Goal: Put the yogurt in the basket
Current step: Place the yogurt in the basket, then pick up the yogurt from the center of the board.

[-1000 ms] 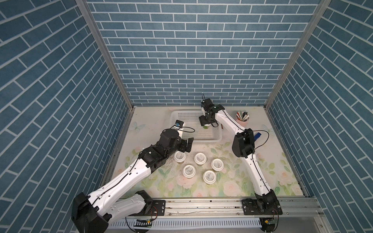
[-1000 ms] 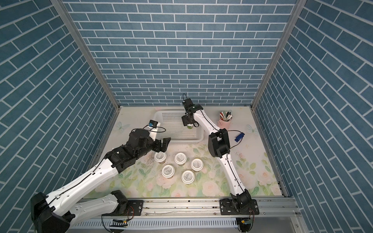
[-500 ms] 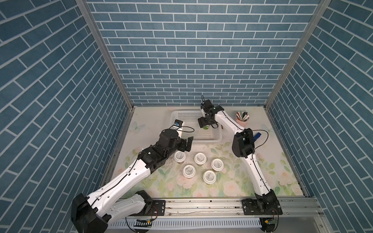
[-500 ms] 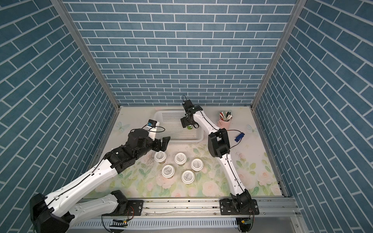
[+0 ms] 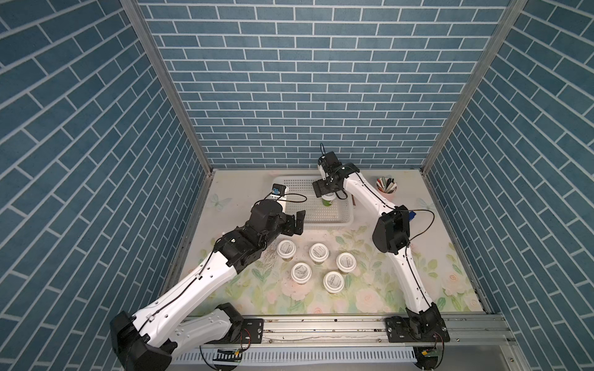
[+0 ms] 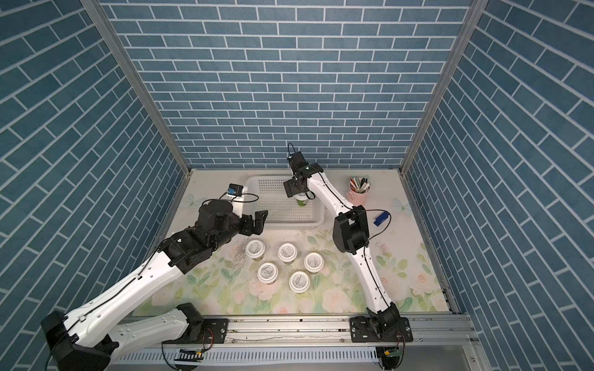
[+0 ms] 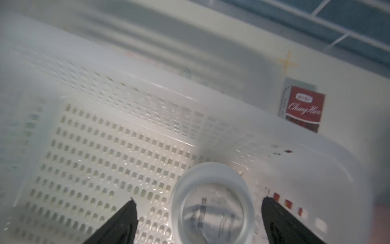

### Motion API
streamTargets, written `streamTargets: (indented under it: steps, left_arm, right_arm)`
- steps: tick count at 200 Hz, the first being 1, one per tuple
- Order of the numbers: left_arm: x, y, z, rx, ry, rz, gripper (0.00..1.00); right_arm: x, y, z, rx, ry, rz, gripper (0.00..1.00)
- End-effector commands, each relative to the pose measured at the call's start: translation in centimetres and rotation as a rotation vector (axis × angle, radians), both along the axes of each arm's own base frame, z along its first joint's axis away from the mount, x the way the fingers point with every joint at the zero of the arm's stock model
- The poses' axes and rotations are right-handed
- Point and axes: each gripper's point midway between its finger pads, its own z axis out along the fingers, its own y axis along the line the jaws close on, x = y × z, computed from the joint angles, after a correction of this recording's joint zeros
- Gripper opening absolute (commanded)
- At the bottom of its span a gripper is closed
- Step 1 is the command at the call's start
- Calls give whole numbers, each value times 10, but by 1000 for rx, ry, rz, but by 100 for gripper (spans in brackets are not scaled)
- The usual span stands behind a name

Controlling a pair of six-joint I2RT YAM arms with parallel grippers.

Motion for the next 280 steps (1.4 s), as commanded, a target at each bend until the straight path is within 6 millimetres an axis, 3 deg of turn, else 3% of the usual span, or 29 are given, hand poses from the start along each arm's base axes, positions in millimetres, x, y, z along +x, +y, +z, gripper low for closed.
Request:
streamTargets:
  steps: [1,41,69,117,160,233,280]
  left_arm:
    - [-6,6,-4,7,83,42,100]
    - [-18,15,-44,24,274,122,100]
    - [-24,29,-69,50,344,203,100]
    - [-29,23,-115,80,467,220,100]
    - [-29,19,-149,100,536,237,100]
    - [-23,18,-181,136,582,294,100]
    - [-22,18,-197,195,624,308,100]
  right_arm:
    - [-19,-11,68,-26,-109,-4,95]
    - [-55,-39,124,-22,-199,-50,95]
    - [-95,-51,136,26,-202,2,95]
    - [-170,-60,116,111,-141,170,95]
    - [-212,-69,98,197,-186,293,95]
    - [-230,-76,59,196,-166,339,95]
    - [-234,-80,54,182,-172,354,95]
